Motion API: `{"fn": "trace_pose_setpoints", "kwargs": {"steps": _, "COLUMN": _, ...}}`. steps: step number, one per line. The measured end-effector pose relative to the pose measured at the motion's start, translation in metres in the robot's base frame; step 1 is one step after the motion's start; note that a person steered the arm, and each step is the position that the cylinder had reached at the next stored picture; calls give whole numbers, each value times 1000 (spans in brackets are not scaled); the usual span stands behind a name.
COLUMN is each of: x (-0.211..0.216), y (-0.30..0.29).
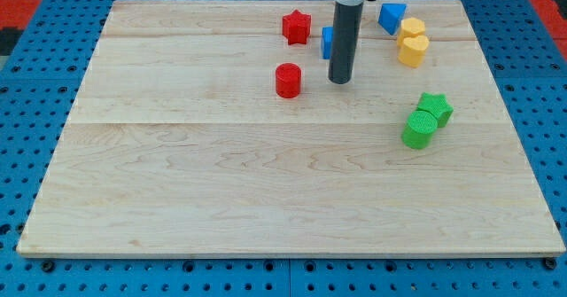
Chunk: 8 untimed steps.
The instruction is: Slide the red circle into the green star
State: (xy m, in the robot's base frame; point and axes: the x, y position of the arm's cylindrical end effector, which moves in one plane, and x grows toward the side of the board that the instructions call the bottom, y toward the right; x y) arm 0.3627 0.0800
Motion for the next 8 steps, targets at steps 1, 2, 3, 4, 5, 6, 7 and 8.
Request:
{"fn": "trace_pose_setpoints", "kwargs": {"steps": 1, "x": 0, "y": 1}}
{"fn": "trace_pose_setpoints", "kwargs": {"steps": 2, "x": 0, "y": 1}}
{"fn": "trace_pose_setpoints", "kwargs": {"steps": 3, "x": 0, "y": 4}}
{"fn": "trace_pose_setpoints", "kwargs": {"steps": 4, "x": 0, "y": 4}}
{"fn": "trace_pose_setpoints", "kwargs": {"steps": 5, "x": 0, "y": 5}}
{"fn": "trace_pose_setpoints", "kwargs": {"steps": 6, "x": 1, "y": 19}}
{"fn": "trace_pose_setpoints", "kwargs": {"steps": 7, "x": 2, "y": 40}}
{"fn": "trace_pose_setpoints", "kwargs": {"steps": 8, "x": 2, "y": 52}}
